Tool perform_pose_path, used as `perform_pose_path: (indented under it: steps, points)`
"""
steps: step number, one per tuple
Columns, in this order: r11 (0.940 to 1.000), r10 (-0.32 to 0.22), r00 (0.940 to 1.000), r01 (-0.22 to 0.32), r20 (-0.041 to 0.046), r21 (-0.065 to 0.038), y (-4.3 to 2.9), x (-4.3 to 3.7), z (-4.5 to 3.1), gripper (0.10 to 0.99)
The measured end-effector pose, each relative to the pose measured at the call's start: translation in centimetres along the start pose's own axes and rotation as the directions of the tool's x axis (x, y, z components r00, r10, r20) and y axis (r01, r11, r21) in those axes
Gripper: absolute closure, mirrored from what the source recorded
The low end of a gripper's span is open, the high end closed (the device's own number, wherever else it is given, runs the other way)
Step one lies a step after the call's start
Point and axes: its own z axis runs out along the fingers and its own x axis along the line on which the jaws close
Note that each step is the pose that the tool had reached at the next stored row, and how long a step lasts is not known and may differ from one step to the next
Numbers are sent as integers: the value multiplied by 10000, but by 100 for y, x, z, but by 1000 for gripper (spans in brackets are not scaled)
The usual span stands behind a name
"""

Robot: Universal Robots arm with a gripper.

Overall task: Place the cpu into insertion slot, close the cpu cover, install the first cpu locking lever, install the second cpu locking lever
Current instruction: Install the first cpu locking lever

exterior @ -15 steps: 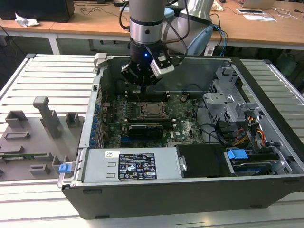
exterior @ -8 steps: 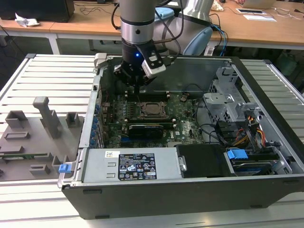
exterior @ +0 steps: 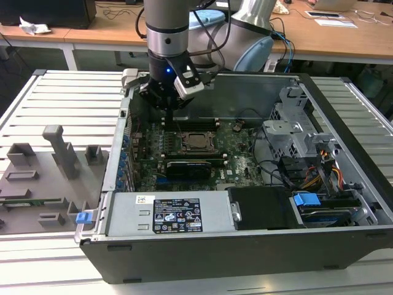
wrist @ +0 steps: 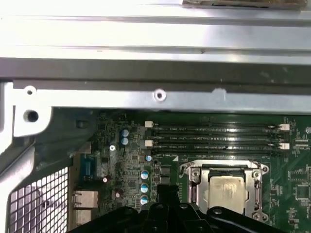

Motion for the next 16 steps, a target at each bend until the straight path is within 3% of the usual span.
perform_pose_path:
  steps: [9, 16]
  points:
    - [10000, -20, 10000, 20, 0, -1, 101, -6, 12, 980]
    - [10000, -19, 10000, 19, -1, -1, 112, -151, 20, 980]
